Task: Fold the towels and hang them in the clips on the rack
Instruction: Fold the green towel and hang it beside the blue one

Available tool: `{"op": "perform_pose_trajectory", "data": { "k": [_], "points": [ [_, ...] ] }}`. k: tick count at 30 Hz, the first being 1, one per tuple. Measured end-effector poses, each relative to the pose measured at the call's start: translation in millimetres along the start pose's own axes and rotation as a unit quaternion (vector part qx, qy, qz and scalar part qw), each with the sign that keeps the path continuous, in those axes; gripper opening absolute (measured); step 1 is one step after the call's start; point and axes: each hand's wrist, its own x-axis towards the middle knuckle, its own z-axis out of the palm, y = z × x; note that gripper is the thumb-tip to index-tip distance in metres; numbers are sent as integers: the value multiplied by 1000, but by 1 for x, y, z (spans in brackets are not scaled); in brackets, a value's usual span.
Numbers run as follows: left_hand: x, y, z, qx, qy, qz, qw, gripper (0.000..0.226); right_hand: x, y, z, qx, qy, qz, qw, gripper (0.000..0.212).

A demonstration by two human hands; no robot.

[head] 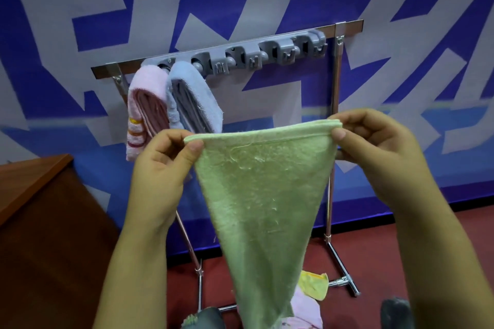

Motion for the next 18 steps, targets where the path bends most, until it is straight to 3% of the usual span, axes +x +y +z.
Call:
{"op": "perform_pose_trajectory", "data": {
  "k": [3,8,12,18],
  "points": [
    [-1,2,-4,-109,-17,-70,991,10,1,-7,2,84,-2,31,996,11],
    [0,-11,6,-154,27,-194,968,11,6,11,13,126,34,161,978,17],
    [-7,-21,25,-147,67,-214,963,16,3,28,28,84,95,185,975,16],
    [-22,-15,61,-120,42,-198,972,13,-6,34,48,-64,115,132,983,15]
  ]
}}
